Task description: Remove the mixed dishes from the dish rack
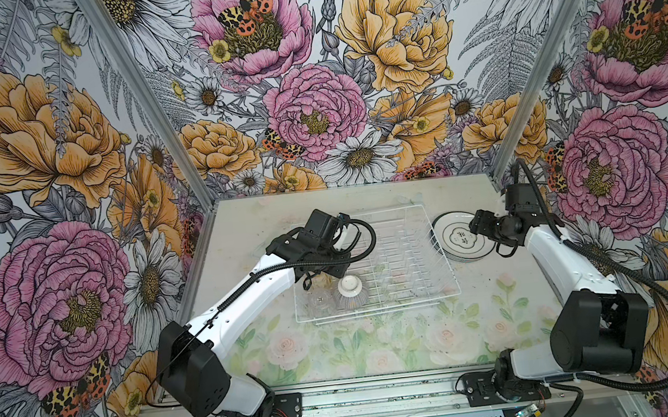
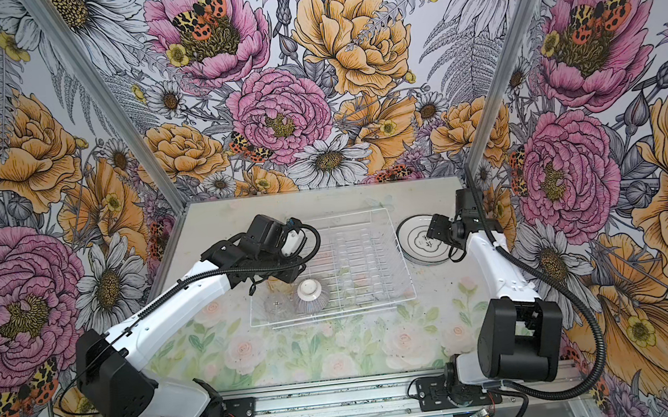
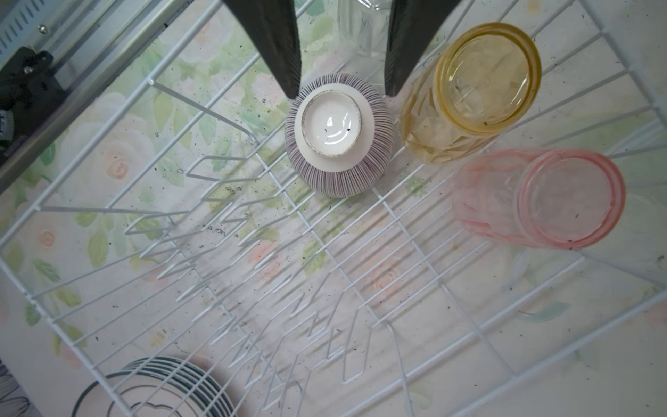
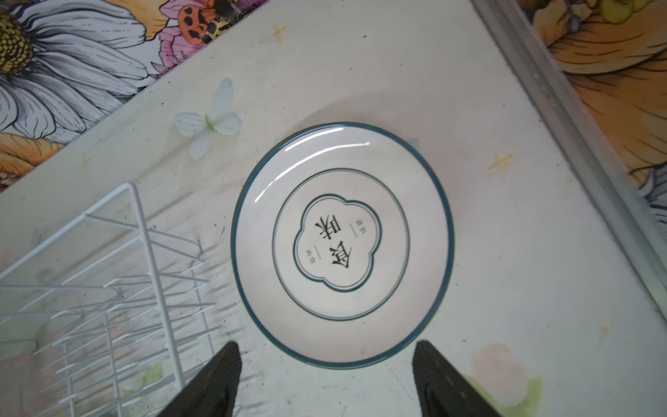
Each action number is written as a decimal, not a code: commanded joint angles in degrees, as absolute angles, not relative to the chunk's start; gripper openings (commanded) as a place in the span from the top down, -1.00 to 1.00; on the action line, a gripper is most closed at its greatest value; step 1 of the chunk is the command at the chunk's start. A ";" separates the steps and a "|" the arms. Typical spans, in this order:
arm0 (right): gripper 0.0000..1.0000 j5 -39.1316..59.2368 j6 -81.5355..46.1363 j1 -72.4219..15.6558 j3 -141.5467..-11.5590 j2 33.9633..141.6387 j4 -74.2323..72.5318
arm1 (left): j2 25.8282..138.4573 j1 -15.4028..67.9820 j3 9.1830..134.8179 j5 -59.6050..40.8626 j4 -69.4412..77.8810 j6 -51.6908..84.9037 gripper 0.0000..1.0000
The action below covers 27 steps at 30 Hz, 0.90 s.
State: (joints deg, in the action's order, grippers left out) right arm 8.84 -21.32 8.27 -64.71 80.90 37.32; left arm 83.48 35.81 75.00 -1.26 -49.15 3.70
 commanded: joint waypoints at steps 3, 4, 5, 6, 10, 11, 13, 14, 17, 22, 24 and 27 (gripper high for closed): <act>-0.55 9.90 -21.67 2.52 -67.67 80.77 38.68 | 84.90 30.03 77.60 4.33 -47.63 9.62 0.03; -0.55 9.93 -21.78 1.56 -68.04 81.01 38.64 | 85.67 29.05 78.36 4.15 -47.23 9.73 0.00; -0.55 9.95 -21.80 0.70 -68.43 81.28 38.61 | 86.48 28.11 79.15 3.98 -47.02 9.76 -0.05; -0.55 9.93 -21.86 0.06 -68.65 81.45 38.65 | 87.30 27.54 79.86 3.87 -46.88 9.77 -0.05; -0.56 10.70 -21.92 -2.89 -69.59 81.43 38.63 | 90.18 25.33 82.12 2.36 -46.65 9.32 -0.10; -0.56 11.06 -21.75 -3.87 -69.76 81.32 38.68 | 90.57 24.76 82.35 1.84 -46.60 9.45 -0.08; -0.56 11.21 -21.21 -5.40 -69.85 81.32 38.84 | 90.59 24.07 82.11 2.19 -46.41 9.52 -0.04; -0.56 10.91 -21.25 -5.79 -69.70 81.40 38.77 | 90.49 23.68 81.79 2.61 -46.28 9.52 -0.03; -0.55 9.72 -21.14 -5.97 -69.22 82.02 38.74 | 90.04 22.06 80.84 2.61 -46.49 9.39 0.08; -0.55 10.73 -20.68 -6.06 -68.79 84.47 38.76 | 85.84 17.94 77.17 1.65 -46.62 10.28 0.24; -0.54 10.92 -20.53 -6.13 -68.57 85.48 38.69 | 84.07 16.04 75.37 0.27 -46.83 10.55 0.38; -0.51 11.50 -20.31 -6.23 -68.36 86.81 38.70 | 82.88 13.94 73.06 -3.06 -46.86 11.03 0.59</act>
